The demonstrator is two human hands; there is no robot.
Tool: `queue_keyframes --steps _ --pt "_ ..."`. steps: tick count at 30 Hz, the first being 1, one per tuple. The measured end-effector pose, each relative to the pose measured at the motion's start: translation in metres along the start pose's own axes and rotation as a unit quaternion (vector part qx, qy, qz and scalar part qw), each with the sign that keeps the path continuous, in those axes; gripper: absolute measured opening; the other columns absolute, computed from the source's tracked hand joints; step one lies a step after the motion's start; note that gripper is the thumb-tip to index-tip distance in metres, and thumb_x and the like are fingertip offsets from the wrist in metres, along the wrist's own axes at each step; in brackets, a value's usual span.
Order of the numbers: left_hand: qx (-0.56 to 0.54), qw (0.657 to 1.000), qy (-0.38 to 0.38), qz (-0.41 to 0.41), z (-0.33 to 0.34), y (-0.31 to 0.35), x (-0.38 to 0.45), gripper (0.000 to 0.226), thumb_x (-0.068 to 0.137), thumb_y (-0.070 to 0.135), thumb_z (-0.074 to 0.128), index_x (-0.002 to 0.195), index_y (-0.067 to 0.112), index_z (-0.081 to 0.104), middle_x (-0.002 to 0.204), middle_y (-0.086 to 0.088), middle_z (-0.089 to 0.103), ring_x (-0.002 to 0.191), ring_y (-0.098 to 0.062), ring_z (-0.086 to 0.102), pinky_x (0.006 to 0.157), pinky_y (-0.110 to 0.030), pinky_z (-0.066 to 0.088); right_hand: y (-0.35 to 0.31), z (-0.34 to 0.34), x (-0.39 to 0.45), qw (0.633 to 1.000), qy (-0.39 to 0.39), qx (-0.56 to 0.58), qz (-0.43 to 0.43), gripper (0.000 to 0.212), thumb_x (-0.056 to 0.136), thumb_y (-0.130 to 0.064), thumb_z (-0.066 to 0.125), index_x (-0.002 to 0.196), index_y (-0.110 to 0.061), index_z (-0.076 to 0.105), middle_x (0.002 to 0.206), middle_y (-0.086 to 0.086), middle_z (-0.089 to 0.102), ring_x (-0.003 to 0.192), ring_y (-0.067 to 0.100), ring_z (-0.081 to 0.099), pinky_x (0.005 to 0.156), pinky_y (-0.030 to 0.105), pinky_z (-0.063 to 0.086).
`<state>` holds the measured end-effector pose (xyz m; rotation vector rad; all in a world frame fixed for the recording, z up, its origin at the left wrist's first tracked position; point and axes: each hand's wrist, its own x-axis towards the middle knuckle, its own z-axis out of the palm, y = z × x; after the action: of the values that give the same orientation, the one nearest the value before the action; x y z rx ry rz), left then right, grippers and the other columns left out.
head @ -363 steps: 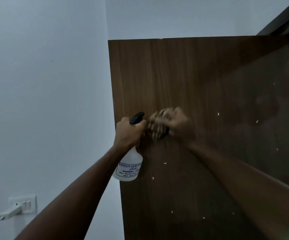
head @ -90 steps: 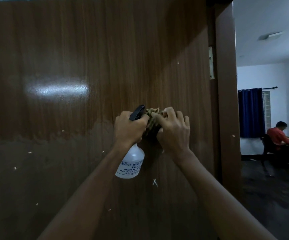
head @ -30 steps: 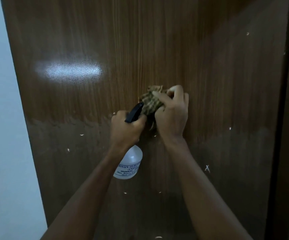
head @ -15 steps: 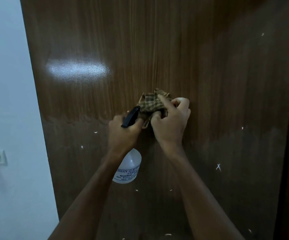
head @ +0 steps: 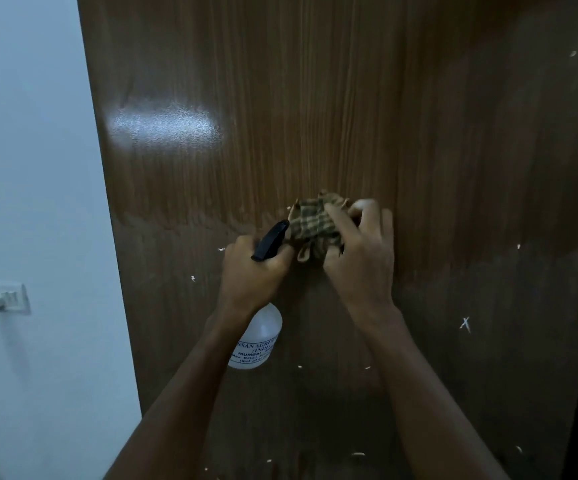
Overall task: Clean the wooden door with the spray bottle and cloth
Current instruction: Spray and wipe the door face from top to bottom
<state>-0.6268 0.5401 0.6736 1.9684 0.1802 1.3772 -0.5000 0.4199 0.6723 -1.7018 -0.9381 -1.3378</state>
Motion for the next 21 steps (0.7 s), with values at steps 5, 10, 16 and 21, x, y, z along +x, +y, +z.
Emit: queue_keyframes --steps 5,10,16,21 --pt "0.038 0.999 -0.027 0.005 -0.006 -0.02 -0.004 0.057 0.077 0.053 0.06 0.072 -0.004 0.06 0.057 -0.021 0.055 0.044 -0.023 0.041 0.042 -0.043 0.033 -0.02 0.01 0.013 0.999 0.035 -0.026 -0.002 0.052 0.084 0.003 0.061 0.133 -0.013 0.061 0.13 0.009 0.053 0.108 0.023 0.049 0.081 0.028 0.055" --pt "0.058 0.998 -0.032 -0.02 -0.013 -0.031 -0.004 0.038 0.092 0.028 0.075 0.064 0.009 0.058 0.048 0.002 0.047 0.037 -0.008 0.034 0.041 -0.026 0.029 -0.02 0.014 0.013 0.999 0.048 -0.007 0.018 0.065 0.082 0.01 0.058 0.14 -0.019 0.061 0.12 0.006 0.056 0.103 0.022 0.049 0.082 0.022 0.045" --pt "0.046 0.999 -0.022 -0.011 -0.02 -0.029 -0.006 0.044 0.09 0.029 0.074 0.057 0.015 0.05 0.044 0.006 0.041 0.039 -0.011 0.033 0.043 -0.027 0.027 -0.034 0.029 -0.003 0.998 0.055 -0.01 0.038 0.052 0.094 -0.001 0.046 0.142 -0.017 0.061 0.128 0.009 0.053 0.104 0.024 0.046 0.08 0.029 0.053" --pt "0.026 1.0 -0.006 0.007 -0.025 -0.027 -0.012 0.054 0.082 0.048 0.064 0.061 -0.001 0.054 0.045 0.002 0.044 0.04 -0.015 0.036 0.043 -0.032 0.028 -0.034 0.049 -0.068 0.997 0.027 -0.006 -0.072 0.038 0.102 -0.008 0.052 0.136 -0.015 0.067 0.129 0.01 0.055 0.1 0.026 0.048 0.073 0.034 0.054"
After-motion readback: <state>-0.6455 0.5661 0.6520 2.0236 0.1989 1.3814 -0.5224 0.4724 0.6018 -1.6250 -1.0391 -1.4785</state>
